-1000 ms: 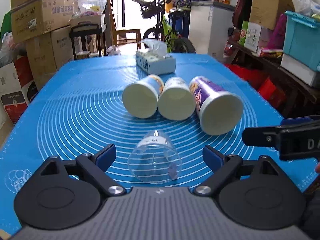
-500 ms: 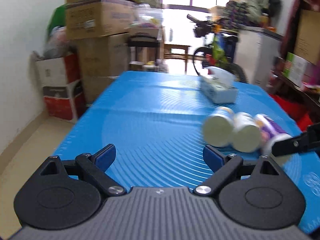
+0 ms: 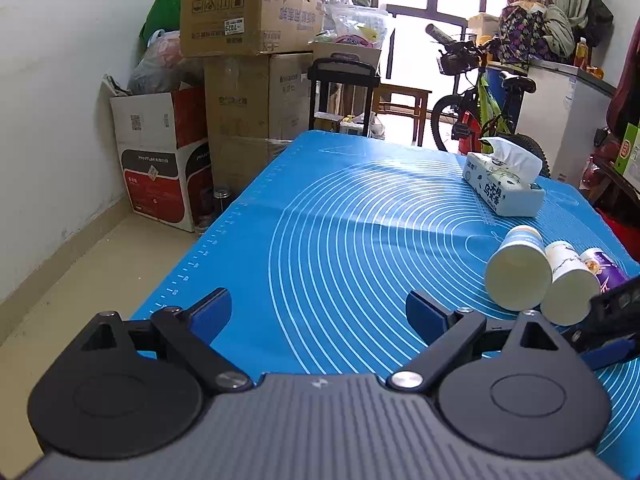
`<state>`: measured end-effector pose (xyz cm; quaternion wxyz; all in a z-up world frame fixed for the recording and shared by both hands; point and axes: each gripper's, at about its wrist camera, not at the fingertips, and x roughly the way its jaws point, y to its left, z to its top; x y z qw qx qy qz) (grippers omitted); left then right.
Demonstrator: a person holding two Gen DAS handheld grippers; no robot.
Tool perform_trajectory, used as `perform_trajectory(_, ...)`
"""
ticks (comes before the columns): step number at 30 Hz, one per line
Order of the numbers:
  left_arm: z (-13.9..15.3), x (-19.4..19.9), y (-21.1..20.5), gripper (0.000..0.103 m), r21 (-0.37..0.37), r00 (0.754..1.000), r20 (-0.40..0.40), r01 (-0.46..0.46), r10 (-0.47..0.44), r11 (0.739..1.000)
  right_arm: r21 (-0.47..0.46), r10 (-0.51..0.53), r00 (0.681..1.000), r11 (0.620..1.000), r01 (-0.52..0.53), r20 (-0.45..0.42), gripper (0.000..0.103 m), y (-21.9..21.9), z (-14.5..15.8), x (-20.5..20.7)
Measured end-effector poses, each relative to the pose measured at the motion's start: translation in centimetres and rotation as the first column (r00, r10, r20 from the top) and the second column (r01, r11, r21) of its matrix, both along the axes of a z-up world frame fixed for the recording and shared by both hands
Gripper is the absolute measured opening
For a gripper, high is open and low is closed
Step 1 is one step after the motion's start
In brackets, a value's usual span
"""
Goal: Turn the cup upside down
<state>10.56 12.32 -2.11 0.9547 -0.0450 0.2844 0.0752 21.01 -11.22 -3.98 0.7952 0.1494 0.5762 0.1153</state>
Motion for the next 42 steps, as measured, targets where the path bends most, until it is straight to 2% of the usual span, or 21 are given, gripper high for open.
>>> perform_trajectory(7, -0.2, 0.1, -0.1, 0.093, -0.005, 1.0, -0.009, 0.021, -0.021, 1.0, 0.128, 0.009, 0.993, 0.992, 0.006, -0.117, 0.055, 0.2, -1.5, 0.7)
perform_trajectory(9, -0.2, 0.0, -0.1, 0.093, -0.011, 1.0, -0.01, 0.02, -0.021, 1.0, 0.133, 0.004, 0.994, 0.991, 0.011, -0.112, 0.054, 0.2, -1.6, 0.7)
perform_trajectory(12, -0.1, -0.2, 0.1, 0.093, -0.026, 1.0, -0.011, 0.02, -0.021, 0.999, 0.135, 0.01, 0.997, 0.991, 0.001, -0.082, 0.054, 0.3, -1.5, 0.5)
perform_trajectory(15, 0.0, -0.4, 0.1, 0.093, -0.027, 1.0, -0.008, 0.021, -0.022, 0.999, 0.106, 0.018, 1.0, 0.994, -0.02, 0.018, 0.053, 0.4, -0.5, -0.4)
perform_trajectory(18, 0.2, -0.6, -0.1, 0.093, -0.028, 1.0, 0.0, 0.023, -0.023, 0.999, 0.07, -0.006, 0.989, 0.998, -0.005, 0.145, 0.053, -0.2, 0.6, -1.4)
perform_trajectory(21, 0.4, -1.1, -0.6, 0.093, -0.022, 1.0, 0.013, 0.027, -0.027, 0.999, -0.046, 0.02, 0.937, 0.999, -0.005, 0.35, 0.053, -0.2, 1.4, -3.6)
perform_trajectory(23, 0.4, -1.5, -1.1, 0.093, -0.01, 0.999, 0.022, 0.032, -0.031, 0.999, -0.134, 0.084, 0.87, 0.991, -0.02, 0.486, 0.053, 0.2, 1.2, -5.7)
perform_trajectory(25, 0.3, -2.0, -1.6, 0.093, -0.001, 0.999, 0.027, 0.042, -0.042, 0.999, -0.234, 0.176, 0.783, 0.971, -0.04, 0.596, 0.053, 1.0, 0.4, -8.2)
perform_trajectory(26, 0.3, -2.2, -1.8, 0.093, 0.001, 0.998, 0.027, 0.048, -0.048, 0.999, -0.277, 0.22, 0.751, 0.959, -0.051, 0.623, 0.053, 1.3, -0.3, -9.3)
perform_trajectory(30, 0.0, -3.1, -2.9, 0.093, 0.008, 0.997, 0.025, 0.077, -0.077, 0.997, -0.33, 0.281, 0.681, 0.942, -0.061, 0.677, 0.053, 1.1, -1.8, -12.9)
perform_trajectory(33, -0.3, -3.8, -3.6, 0.093, 0.009, 0.995, 0.017, 0.094, -0.094, 0.996, -0.337, 0.297, 0.665, 0.939, -0.071, 0.685, 0.053, 0.6, -2.0, -14.4)
perform_trajectory(41, -0.1, -5.0, -5.4, 0.093, 0.027, 0.992, 0.025, 0.121, -0.122, 0.992, -0.315, 0.286, 0.683, 0.945, -0.085, 0.672, 0.052, -0.2, -2.4, -15.0)
perform_trajectory(42, 0.0, -5.1, -5.5, 0.093, 0.027, 0.992, 0.027, 0.123, -0.124, 0.992, -0.314, 0.285, 0.685, 0.945, -0.086, 0.671, 0.056, -0.3, -2.5, -15.0)
